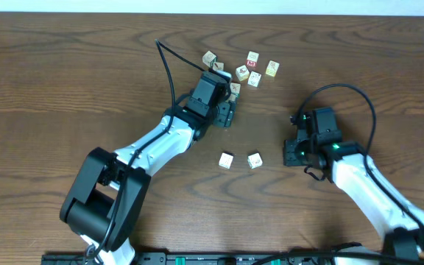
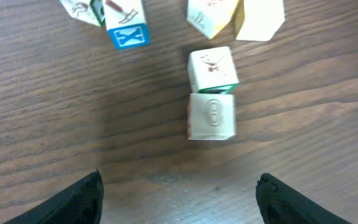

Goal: Lift 3 blocks
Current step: 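Move the left gripper forward to the white '8' block, then grasp the white '8' block with the left gripper and lift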

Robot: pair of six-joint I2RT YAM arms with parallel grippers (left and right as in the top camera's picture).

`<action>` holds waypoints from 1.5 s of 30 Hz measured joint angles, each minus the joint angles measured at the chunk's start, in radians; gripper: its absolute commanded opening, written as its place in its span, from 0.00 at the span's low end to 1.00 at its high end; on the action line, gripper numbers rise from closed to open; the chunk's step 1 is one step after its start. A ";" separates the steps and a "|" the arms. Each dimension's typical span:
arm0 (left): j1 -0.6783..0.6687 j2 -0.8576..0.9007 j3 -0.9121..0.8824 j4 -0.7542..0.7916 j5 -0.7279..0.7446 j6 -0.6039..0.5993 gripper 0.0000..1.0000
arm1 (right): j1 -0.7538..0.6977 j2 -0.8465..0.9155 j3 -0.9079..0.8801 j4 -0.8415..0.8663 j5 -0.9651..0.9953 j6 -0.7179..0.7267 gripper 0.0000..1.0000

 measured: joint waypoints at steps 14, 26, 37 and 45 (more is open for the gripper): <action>0.006 0.130 0.065 0.032 0.010 0.011 0.79 | 0.036 0.139 0.000 0.078 -0.182 -0.008 0.01; 0.006 0.175 0.113 0.062 0.012 0.011 0.74 | 0.127 0.162 0.000 0.107 -0.232 -0.008 0.01; 0.006 0.246 0.139 0.089 0.042 0.019 0.68 | 0.127 0.162 0.000 0.111 -0.233 -0.008 0.01; 0.006 0.263 0.146 0.092 0.059 0.034 0.46 | 0.127 0.162 0.000 0.116 -0.232 -0.008 0.01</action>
